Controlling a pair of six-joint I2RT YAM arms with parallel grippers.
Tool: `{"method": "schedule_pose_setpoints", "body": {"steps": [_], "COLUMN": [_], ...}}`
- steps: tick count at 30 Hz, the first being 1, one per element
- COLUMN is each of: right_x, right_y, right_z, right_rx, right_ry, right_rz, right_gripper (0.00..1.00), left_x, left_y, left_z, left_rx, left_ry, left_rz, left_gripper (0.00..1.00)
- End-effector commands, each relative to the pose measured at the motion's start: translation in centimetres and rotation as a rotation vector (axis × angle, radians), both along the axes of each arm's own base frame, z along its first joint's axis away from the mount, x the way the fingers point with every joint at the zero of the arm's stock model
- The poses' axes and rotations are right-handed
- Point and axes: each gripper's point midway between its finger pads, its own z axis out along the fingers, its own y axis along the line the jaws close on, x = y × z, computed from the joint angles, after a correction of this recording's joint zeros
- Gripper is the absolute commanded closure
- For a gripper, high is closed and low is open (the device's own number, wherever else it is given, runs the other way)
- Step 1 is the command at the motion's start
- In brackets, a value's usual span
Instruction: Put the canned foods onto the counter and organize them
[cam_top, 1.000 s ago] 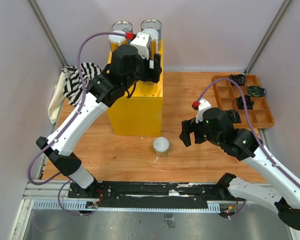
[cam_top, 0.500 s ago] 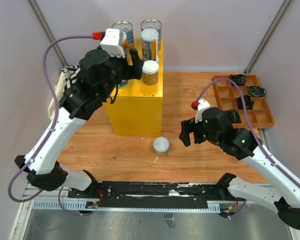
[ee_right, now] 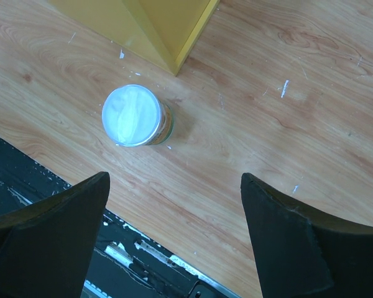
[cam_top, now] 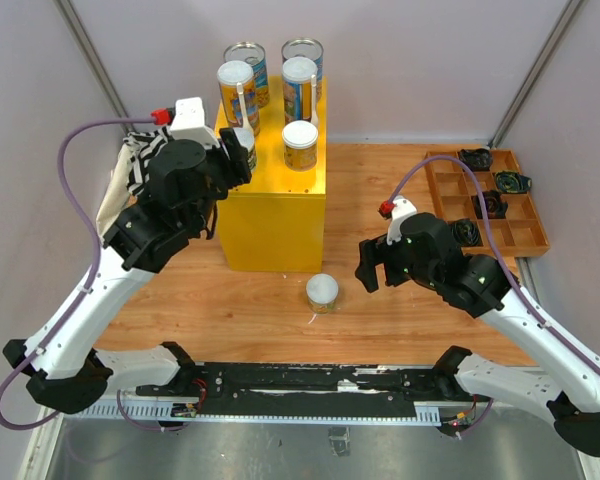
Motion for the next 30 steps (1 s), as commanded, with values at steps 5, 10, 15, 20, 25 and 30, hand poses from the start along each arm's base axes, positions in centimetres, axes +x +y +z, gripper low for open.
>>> {"method": "schedule_pose_setpoints", "body": {"steps": [5, 10, 15, 20, 25, 30], "right_x": [0.3, 0.3, 0.4, 0.2, -0.4, -1.2], "right_y": [0.2, 0.3, 0.3, 0.7, 1.9, 3.1], "right_z": [0.7, 0.6, 0.4, 0.1, -0.7, -2.3], "right_rx": [0.029, 0.027, 0.020, 0.022, 0.034, 0.038], "right_ry": [-0.009, -0.006, -0.004, 0.012, 0.049, 0.111], "right_rz": [-0.008, -0.004, -0.004, 0.021, 0.093, 0.155], "right_gripper": [0.13, 0.13, 0.13, 0.13, 0.13, 0.01], "left_x": [-0.3, 0.1, 1.0, 2.0, 2.7, 3.0], "left_y": [0.0, -0.3, -0.8, -0.7, -0.4, -0.1], "left_z": [-3.4, -4.3, -4.8, -5.4, -5.4, -5.4], "left_rx": [-0.065, -0.052, -0.041, -0.018, 0.004, 0.027], "left_ry": [0.027, 0.023, 0.016, 0.014, 0.000, -0.001], "left_rz": [0.008, 0.004, 0.013, 0.060, 0.101, 0.125], "left_gripper": [0.40, 0.41, 0.40, 0.40, 0.39, 0.39]}}
